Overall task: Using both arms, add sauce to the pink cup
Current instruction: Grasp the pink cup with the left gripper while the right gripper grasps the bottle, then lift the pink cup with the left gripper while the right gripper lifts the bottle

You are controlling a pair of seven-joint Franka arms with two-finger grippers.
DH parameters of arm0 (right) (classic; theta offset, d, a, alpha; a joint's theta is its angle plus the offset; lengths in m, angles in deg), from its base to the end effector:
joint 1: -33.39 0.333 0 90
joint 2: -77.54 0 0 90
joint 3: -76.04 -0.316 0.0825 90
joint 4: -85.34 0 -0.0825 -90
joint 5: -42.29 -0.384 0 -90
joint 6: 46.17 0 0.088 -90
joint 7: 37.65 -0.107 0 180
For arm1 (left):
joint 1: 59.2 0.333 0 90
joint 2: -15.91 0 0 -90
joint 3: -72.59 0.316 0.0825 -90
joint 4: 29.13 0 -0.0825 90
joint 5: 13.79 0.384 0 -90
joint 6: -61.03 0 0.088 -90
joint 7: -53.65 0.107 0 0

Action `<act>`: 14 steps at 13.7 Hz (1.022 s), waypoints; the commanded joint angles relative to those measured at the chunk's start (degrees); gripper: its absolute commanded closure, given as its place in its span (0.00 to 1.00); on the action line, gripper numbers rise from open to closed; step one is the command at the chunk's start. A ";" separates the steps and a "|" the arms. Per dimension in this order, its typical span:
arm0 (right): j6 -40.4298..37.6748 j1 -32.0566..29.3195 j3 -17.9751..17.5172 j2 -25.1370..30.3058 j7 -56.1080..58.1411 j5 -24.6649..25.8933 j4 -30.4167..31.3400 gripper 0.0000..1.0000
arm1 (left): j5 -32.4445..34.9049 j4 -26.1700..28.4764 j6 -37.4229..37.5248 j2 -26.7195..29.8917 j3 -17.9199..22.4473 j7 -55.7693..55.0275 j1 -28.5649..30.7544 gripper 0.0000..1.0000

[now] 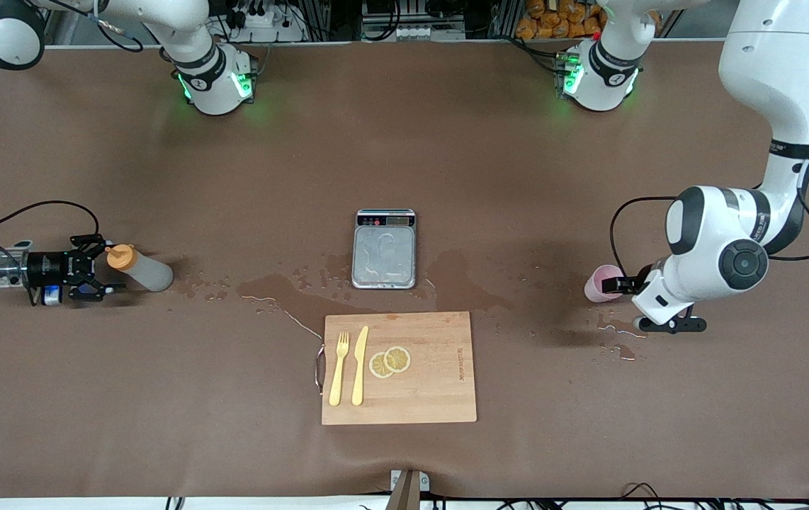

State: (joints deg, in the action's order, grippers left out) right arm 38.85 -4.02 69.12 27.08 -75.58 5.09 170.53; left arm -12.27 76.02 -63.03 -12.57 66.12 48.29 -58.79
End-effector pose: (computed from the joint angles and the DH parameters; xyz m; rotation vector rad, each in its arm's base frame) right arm 0.5625 -0.2614 0.1434 -1.6638 1.4799 1.1103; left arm 0.6243 -0.0613 0.2478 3.1131 -0.0307 -0.2593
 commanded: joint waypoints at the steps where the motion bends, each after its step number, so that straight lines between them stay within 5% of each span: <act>1: -0.56 0.22 -0.11 -2.00 -0.66 -2.08 -1.87 0.00 | 1.47 0.76 -0.04 -0.09 -0.39 0.35 0.55 0.00; 4: -0.73 0.22 -0.20 -2.80 -0.74 -3.57 -1.87 0.00 | 1.47 1.29 -0.04 -0.53 -0.30 0.35 0.47 0.00; 6: -0.82 0.14 -0.29 -3.76 -0.57 -4.46 -1.87 0.00 | 1.47 1.99 0.05 -0.53 -0.39 0.26 0.47 0.74; 7: -0.82 0.49 -0.29 -3.76 -0.57 -4.81 -1.78 0.00 | 1.47 1.99 0.66 -0.53 -0.39 0.44 0.47 1.00; 14: -0.82 1.98 -0.37 -3.94 0.04 -4.90 -1.78 0.05 | 1.56 1.99 1.72 0.00 -0.39 0.44 0.29 1.00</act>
State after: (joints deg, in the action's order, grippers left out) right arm 38.77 -2.40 68.77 24.18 -75.49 1.05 170.40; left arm -12.25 77.85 -62.10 -13.27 66.02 48.46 -58.76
